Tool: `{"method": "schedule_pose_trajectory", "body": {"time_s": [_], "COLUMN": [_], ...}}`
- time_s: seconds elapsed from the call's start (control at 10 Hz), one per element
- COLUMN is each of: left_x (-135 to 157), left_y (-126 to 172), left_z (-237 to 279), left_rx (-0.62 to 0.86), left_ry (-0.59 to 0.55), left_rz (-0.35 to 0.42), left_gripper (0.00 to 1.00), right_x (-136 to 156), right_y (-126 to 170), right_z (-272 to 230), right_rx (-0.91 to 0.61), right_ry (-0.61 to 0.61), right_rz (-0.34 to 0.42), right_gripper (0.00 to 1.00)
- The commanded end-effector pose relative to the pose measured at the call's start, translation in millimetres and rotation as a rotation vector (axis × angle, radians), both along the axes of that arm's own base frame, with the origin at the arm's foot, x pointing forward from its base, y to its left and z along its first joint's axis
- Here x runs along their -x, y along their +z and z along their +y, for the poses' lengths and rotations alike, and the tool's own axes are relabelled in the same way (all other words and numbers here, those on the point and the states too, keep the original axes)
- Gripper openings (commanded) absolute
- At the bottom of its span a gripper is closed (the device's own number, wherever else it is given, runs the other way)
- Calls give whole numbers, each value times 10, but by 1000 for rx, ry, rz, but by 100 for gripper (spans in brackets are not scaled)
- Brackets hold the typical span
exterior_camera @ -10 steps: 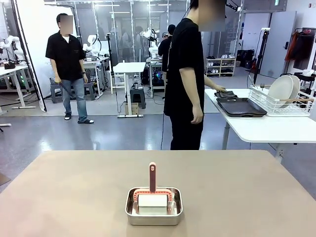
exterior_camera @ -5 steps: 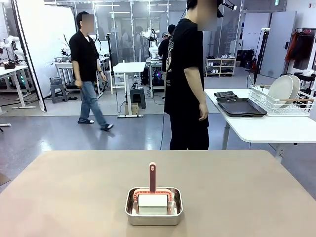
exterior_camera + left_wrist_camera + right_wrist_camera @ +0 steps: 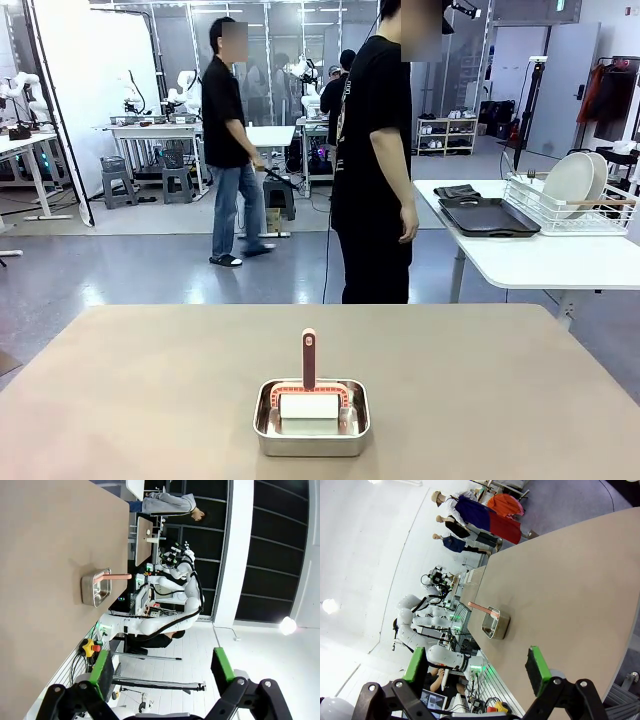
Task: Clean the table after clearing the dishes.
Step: Place the Lint Roller back on top of the Airtight Container.
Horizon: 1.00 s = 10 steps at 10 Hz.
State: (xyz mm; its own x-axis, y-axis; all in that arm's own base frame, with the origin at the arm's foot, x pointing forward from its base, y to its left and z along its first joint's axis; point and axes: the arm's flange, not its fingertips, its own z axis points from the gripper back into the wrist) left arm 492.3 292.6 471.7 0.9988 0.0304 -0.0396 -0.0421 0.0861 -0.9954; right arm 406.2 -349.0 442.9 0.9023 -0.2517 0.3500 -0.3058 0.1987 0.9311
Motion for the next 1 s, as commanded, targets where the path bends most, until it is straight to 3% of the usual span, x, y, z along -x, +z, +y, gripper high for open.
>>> {"method": "schedule_pose_trajectory", "body": {"time_s": [0.0,0.9], "left_x": [57,57], "left_y": [-9,-9], "left_z": [-18,-18], "left_rx": [1,1], "left_ry": [4,4], "left_rz": [-22,-22], "left_gripper": [100,100], "right_x": [39,39], "right_y": [12,12], "right_z": [37,37], "right_rx": [13,13], "right_ry": [-1,-1], "right_rz": [-7,-7], "right_gripper": [100,100]}}
